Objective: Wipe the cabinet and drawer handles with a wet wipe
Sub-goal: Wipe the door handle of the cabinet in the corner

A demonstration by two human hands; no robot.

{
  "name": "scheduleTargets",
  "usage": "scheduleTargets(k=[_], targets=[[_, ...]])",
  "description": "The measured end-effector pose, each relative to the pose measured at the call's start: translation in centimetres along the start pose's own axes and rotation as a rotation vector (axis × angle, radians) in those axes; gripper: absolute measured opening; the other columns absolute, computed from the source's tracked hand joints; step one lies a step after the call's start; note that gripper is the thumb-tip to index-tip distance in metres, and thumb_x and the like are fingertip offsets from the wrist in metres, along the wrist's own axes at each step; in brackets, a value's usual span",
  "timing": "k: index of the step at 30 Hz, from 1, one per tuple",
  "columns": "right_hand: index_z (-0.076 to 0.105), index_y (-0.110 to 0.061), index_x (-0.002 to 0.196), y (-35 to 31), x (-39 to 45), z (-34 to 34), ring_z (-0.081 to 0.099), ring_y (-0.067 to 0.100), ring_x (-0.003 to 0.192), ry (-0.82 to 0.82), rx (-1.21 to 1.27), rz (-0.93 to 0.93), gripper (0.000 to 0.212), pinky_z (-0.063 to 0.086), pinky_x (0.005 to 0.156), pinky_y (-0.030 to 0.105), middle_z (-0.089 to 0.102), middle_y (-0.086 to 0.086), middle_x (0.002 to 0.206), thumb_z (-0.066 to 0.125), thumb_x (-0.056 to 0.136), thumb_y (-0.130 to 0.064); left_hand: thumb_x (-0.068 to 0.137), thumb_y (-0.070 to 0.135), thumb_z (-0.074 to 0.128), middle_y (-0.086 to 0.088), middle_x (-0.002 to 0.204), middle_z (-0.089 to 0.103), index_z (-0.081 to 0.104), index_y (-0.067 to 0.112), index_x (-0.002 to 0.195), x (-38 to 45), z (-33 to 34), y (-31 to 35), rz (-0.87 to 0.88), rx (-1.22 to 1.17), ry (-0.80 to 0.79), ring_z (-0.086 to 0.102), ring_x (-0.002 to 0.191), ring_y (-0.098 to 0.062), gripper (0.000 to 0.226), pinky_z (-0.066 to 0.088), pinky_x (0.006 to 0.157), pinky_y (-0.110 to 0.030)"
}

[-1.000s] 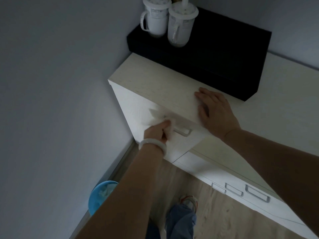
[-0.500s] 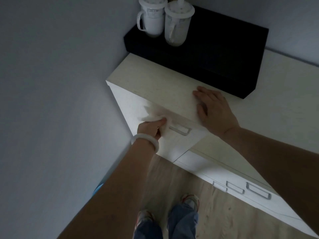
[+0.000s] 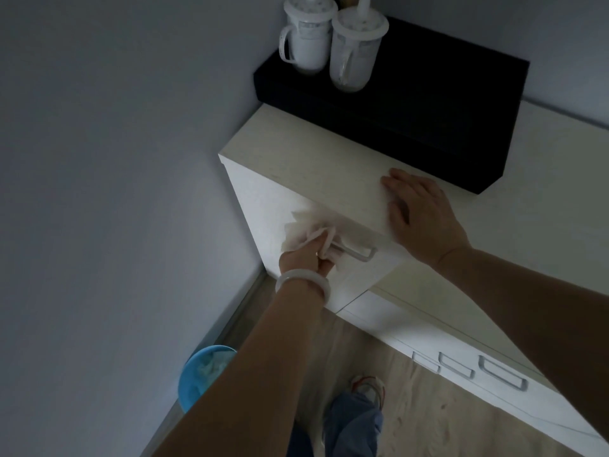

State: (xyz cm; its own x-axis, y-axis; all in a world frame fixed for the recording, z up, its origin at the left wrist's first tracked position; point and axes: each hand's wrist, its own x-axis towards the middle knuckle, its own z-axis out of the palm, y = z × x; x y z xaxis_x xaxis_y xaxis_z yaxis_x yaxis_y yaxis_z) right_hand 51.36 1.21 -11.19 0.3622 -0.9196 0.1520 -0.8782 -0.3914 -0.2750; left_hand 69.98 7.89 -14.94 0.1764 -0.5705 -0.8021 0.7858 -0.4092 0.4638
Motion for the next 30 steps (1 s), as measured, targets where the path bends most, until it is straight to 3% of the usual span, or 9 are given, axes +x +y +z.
scheduleTargets(k=[2, 5, 8, 12, 15, 18, 21, 27, 30], targets=[[0.043, -0.020, 0.143, 0.0, 0.0, 0.1, 0.033, 0.020, 0.134, 0.001, -0.005, 0.003, 0.045, 0.024, 0.113, 0.036, 0.040, -0.002, 0.150, 0.042, 0.098, -0.025, 0.079, -0.002, 0.072, -0.017, 0.092, 0.067, 0.065, 0.000, 0.112, -0.2, -0.4, 0.7, -0.029, -0.020, -0.021, 0.059, 0.081, -0.026, 0.034, 0.052, 0.049, -0.023], [0.044, -0.020, 0.142, 0.2, 0.0, 0.1, 0.035, 0.021, 0.132, 0.008, -0.006, -0.002, 0.046, 0.026, 0.112, 0.036, 0.041, -0.001, 0.149, 0.039, 0.097, -0.028, 0.084, 0.001, 0.067, -0.012, 0.085, 0.062, 0.061, 0.000, 0.109, 0.4, -1.6, 2.4, 0.109, 0.206, 0.117, 0.059, 0.067, -0.020, 0.025, 0.052, 0.044, -0.020], [0.045, -0.019, 0.142, 0.2, 0.0, 0.3, 0.036, 0.021, 0.131, 0.012, -0.009, -0.006, 0.048, 0.027, 0.112, 0.037, 0.042, -0.001, 0.148, 0.037, 0.095, -0.030, 0.084, -0.007, 0.058, -0.011, 0.089, 0.063, 0.060, 0.002, 0.119, 0.5, -1.8, 3.4, 0.264, 0.400, 0.100, 0.064, 0.072, -0.025, 0.036, 0.058, 0.058, -0.029], [0.045, -0.019, 0.141, 0.2, 0.0, 0.3, 0.037, 0.021, 0.131, 0.018, -0.006, -0.006, 0.048, 0.029, 0.112, 0.038, 0.042, 0.000, 0.148, 0.038, 0.095, -0.029, 0.078, -0.012, 0.040, -0.014, 0.087, 0.061, 0.055, 0.007, 0.097, -2.3, 0.5, 3.0, 0.175, 0.288, -0.109, 0.061, 0.075, -0.031, 0.030, 0.053, 0.087, -0.054], [0.044, -0.019, 0.142, 0.2, 0.0, 0.2, 0.035, 0.021, 0.131, 0.007, -0.011, -0.004, 0.049, 0.027, 0.112, 0.038, 0.041, -0.001, 0.149, 0.037, 0.095, -0.031, 0.092, 0.017, 0.043, -0.019, 0.090, 0.063, 0.058, 0.005, 0.089, -2.7, 0.2, 2.7, 0.039, 0.008, -0.179, 0.063, 0.083, -0.035, 0.020, 0.048, 0.086, -0.058], [0.043, -0.020, 0.143, 0.2, 0.0, 0.2, 0.035, 0.021, 0.132, 0.003, -0.010, 0.001, 0.048, 0.027, 0.113, 0.038, 0.040, -0.001, 0.149, 0.038, 0.096, -0.030, 0.099, 0.044, 0.042, -0.014, 0.113, 0.064, 0.059, 0.007, 0.111, -1.6, 0.0, 2.7, -0.034, -0.120, -0.117, 0.064, 0.093, -0.034, 0.043, 0.052, 0.073, -0.053], [0.043, -0.020, 0.143, 0.2, -0.1, 0.1, 0.034, 0.020, 0.133, 0.000, -0.019, 0.004, 0.049, 0.026, 0.112, 0.038, 0.040, -0.002, 0.150, 0.036, 0.096, -0.032, 0.096, 0.023, 0.054, -0.011, 0.103, 0.062, 0.056, 0.004, 0.121, -0.8, 0.8, 2.2, 0.051, 0.179, 0.018, 0.062, 0.078, -0.022, 0.031, 0.057, 0.067, -0.040], [0.043, -0.021, 0.142, 0.2, -0.1, 0.1, 0.034, 0.019, 0.133, 0.003, -0.013, -0.004, 0.047, 0.027, 0.112, 0.037, 0.040, -0.001, 0.149, 0.037, 0.097, -0.031, 0.084, 0.020, 0.071, -0.003, 0.082, 0.067, 0.063, 0.022, 0.083, -1.1, 1.4, -0.5, 0.289, 0.286, 0.135, 0.064, 0.075, -0.014, 0.008, 0.055, 0.056, -0.023], [0.043, -0.020, 0.142, 0.2, 0.0, 0.2, 0.035, 0.020, 0.132, 0.007, -0.011, -0.006, 0.047, 0.027, 0.112, 0.037, 0.040, 0.000, 0.149, 0.037, 0.097, -0.030, 0.084, 0.020, 0.073, -0.006, 0.080, 0.065, 0.066, 0.024, 0.083, -1.0, 1.2, -0.9, 0.253, 0.231, 0.125, 0.062, 0.074, -0.014, 0.008, 0.057, 0.061, -0.024]])
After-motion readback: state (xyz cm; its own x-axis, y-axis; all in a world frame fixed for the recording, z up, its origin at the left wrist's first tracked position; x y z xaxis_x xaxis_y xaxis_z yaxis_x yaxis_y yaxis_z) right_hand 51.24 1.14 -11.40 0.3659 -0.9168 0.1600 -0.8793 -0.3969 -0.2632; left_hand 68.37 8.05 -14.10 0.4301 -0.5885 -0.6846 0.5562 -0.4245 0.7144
